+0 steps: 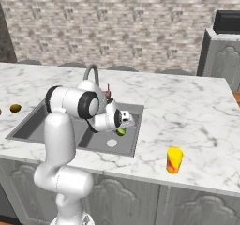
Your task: Remove the kiwi and lemon from the sink. Then move the bowl and cup from the counter to the sink for washing.
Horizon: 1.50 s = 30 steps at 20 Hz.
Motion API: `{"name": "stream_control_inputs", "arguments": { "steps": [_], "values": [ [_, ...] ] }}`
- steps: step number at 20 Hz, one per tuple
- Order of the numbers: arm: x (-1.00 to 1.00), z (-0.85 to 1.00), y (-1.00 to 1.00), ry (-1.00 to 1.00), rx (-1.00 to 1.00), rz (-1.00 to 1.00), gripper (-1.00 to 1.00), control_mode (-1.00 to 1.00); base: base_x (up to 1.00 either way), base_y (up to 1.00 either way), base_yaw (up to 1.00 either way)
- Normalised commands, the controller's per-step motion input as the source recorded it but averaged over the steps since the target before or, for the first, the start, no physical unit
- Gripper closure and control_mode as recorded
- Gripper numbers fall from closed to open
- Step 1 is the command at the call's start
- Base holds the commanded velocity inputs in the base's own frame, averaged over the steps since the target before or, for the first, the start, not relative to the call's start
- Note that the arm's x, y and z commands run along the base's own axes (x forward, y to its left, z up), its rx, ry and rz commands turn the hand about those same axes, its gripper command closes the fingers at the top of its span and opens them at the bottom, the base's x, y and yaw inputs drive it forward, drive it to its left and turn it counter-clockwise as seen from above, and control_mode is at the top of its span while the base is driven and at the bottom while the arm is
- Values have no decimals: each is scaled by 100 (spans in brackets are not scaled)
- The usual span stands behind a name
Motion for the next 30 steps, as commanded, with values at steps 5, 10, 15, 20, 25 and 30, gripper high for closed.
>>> {"name": "stream_control_inputs", "arguments": {
  "steps": [5, 10, 15, 20, 25, 30],
  "values": [
    [-14, 33, 2, -3, 0, -4, 100, -100, 0, 0, 0],
    [-14, 29, 0, -1, 0, -4, 100, -100, 0, 0, 0],
    [-16, 25, 0, 0, 0, -4, 100, -100, 0, 0, 0],
    [-14, 28, 0, 0, 0, -5, 100, -100, 0, 0, 0],
    [-7, 32, 0, 0, 0, -4, 100, -100, 0, 0, 0],
    [-12, 31, 1, 0, 0, -3, 100, -100, 0, 0, 0]
  ]
}}
